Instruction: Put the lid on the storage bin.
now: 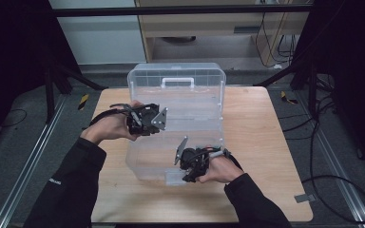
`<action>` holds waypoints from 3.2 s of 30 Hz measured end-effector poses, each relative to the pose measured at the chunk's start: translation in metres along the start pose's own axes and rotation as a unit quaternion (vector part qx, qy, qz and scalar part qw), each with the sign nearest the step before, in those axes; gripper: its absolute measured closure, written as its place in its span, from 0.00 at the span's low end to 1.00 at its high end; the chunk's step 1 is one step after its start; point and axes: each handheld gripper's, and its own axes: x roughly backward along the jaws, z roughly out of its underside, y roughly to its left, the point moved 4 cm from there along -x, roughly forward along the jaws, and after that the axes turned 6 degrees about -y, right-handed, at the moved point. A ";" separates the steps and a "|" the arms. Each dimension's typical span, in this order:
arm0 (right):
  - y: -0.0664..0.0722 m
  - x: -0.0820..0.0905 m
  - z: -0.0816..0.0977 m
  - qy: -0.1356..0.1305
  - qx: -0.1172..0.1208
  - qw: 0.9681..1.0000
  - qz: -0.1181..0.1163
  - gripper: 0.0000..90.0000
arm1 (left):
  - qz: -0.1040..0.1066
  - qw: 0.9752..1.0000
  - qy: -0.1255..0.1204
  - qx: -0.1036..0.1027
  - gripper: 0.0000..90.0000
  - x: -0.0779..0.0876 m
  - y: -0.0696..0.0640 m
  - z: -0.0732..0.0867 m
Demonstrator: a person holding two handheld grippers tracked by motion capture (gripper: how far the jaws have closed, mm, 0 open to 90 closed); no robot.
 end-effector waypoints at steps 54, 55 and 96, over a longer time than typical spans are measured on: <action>0.007 0.058 0.022 -0.169 -0.047 0.983 0.047 0.94 | 0.023 0.999 0.007 0.032 0.97 -0.005 -0.018 -0.001; 0.007 0.059 0.024 -0.172 -0.047 0.983 0.047 0.96 | 0.024 0.999 0.007 0.032 0.97 -0.005 -0.018 -0.001; -0.078 0.143 0.065 -0.389 -0.236 0.863 0.221 1.00 | 0.031 0.999 0.007 0.042 0.96 -0.007 -0.023 -0.001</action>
